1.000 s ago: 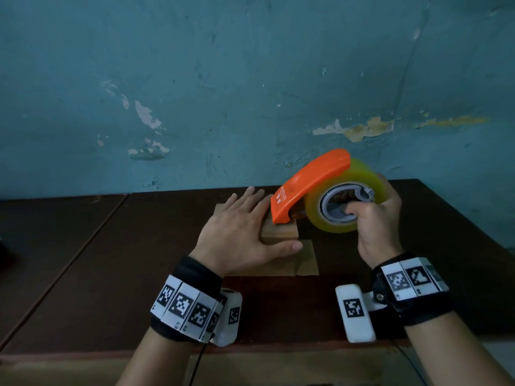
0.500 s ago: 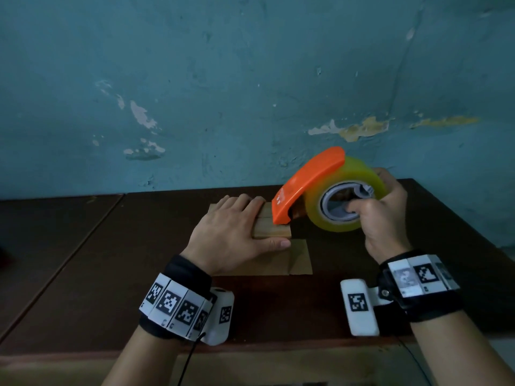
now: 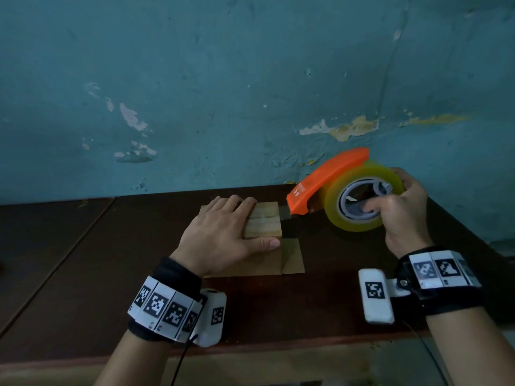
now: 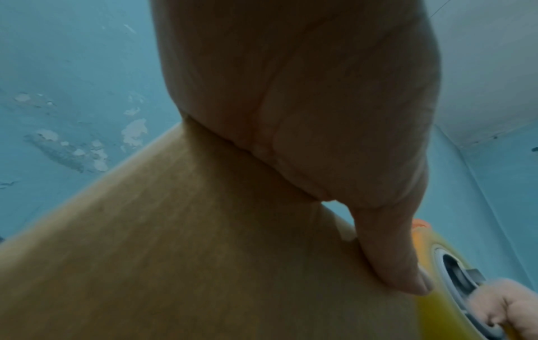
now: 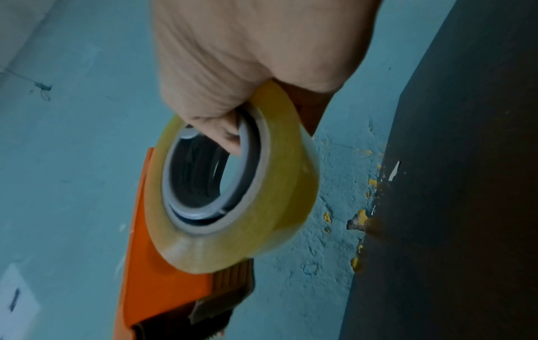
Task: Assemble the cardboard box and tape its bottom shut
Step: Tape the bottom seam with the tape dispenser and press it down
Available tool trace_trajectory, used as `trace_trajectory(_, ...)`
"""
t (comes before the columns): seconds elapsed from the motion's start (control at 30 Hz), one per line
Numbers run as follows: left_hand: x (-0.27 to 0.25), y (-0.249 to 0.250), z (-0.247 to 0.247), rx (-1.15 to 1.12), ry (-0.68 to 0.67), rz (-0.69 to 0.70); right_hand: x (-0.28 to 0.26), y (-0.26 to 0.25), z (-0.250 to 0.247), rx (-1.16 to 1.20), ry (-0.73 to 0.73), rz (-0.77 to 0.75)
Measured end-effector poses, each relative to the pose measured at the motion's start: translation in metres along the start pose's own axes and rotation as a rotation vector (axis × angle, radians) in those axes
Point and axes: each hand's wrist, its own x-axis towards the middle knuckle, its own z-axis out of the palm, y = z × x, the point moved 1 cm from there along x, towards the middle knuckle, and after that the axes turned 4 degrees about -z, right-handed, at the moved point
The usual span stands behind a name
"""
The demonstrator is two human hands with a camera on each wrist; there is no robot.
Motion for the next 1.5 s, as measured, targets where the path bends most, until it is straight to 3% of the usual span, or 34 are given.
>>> trace_trajectory(0.13,0.001,0.0,0.001,0.003,0.002,-0.012,0.005,0.002,-0.009,0.007,0.01,0.008)
trace_trajectory(0.73,-0.001,0.0,-0.002,0.008,-0.088,0.006,0.001,0.001,-0.009,-0.269,-0.209,-0.064)
trace_trajectory(1.2,0.001,0.009,0.002,0.09,0.01,-0.043,-0.008,0.0,0.008,-0.36,-0.34,-0.097)
trace_trajectory(1.5,0.006,0.022,-0.001,0.012,-0.021,-0.009,-0.008,0.002,0.012,-0.372,-0.363,-0.119)
